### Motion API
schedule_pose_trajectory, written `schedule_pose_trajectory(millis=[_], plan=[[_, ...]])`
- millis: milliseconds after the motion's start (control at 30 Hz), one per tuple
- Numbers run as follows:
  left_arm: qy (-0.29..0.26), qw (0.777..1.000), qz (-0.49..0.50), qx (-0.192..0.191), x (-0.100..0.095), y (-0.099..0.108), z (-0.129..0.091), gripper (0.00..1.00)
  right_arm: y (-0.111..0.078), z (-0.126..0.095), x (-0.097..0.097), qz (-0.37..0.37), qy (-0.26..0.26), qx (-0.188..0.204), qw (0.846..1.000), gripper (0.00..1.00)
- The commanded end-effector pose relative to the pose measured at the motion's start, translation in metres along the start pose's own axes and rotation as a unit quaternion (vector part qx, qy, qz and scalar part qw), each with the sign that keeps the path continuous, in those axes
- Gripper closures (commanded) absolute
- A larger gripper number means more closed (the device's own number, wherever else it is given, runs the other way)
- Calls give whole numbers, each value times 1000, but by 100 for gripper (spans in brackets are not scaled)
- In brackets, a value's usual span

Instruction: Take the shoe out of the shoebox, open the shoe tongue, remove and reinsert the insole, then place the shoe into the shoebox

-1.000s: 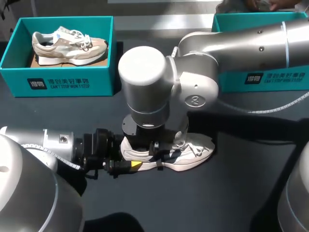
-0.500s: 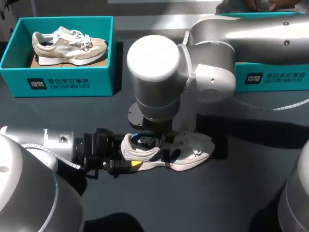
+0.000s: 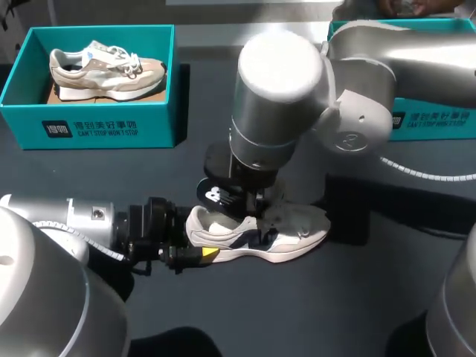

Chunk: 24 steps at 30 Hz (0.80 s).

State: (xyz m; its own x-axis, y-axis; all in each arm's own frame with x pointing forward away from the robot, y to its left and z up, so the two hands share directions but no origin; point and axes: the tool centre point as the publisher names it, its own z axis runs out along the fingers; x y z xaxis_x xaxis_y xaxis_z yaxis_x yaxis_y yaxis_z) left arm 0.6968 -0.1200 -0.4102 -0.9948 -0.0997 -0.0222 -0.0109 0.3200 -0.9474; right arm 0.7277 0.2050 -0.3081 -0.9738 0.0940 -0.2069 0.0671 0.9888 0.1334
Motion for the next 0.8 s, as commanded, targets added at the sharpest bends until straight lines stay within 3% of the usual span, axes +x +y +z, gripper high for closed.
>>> schedule_pose_trajectory(millis=[33, 200, 500, 533, 567, 600, 800], plan=[[-1, 1000, 0, 0, 1, 1, 1, 100, 4, 9, -5, -25, 21, -60, 998, 100], [-1, 1000, 0, 0, 1, 1, 1, 100, 25, 12, -6, -74, 32, -113, 990, 100], [-1, 1000, 0, 0, 1, 1, 1, 100, 41, 6, -8, -88, 72, -137, 984, 100], [-1, 1000, 0, 0, 1, 1, 1, 100, 42, 7, -8, -81, 81, -140, 984, 83], [-1, 1000, 0, 0, 1, 1, 1, 100, 42, 7, -8, -77, 92, -148, 982, 22], [-1, 1000, 0, 0, 1, 1, 1, 100, 42, 7, -7, -68, 107, -153, 980, 0], [-1, 1000, 0, 0, 1, 1, 1, 100, 33, -2, -4, -11, 188, -194, 963, 0]])
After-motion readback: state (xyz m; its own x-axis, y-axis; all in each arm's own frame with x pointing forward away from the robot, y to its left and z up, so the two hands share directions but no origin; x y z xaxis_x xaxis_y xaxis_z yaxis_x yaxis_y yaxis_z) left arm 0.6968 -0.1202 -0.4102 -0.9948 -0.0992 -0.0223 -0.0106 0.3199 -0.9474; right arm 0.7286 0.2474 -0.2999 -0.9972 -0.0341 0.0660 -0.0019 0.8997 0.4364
